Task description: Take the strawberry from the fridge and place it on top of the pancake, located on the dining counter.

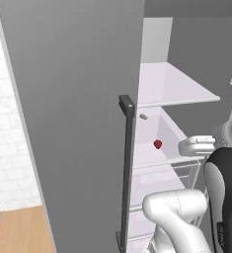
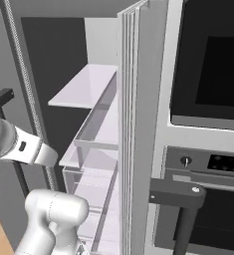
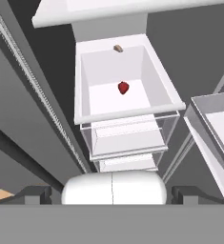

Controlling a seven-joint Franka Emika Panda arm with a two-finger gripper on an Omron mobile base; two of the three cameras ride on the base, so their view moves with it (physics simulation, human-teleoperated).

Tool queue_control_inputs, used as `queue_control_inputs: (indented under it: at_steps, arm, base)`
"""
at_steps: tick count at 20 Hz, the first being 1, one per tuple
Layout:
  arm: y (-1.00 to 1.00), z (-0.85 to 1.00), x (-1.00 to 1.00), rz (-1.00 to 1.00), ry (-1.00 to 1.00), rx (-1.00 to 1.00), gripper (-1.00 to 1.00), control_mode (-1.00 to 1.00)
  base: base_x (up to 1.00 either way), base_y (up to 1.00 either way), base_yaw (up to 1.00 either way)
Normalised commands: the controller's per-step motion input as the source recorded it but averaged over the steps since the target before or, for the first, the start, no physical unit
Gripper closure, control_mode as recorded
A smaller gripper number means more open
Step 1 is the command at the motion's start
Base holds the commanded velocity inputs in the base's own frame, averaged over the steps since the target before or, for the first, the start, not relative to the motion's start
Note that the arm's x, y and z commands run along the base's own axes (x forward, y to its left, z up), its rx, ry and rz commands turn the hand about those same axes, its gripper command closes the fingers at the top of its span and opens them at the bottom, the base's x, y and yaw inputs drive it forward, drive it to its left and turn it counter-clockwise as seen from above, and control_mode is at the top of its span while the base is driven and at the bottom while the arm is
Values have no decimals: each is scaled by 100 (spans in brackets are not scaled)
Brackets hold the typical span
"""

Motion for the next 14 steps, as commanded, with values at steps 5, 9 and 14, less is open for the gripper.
queue_control_inputs:
  at_steps: [5,9,14]
  arm:
    - [0,0,0,0,0,0,-100,100]
    - [0,0,0,0,0,0,-100,100]
    - [-1,0,35,4,3,0,-100,-100]
  base:
    - [62,-20,4]
    - [58,-13,16]
    - [24,0,5]
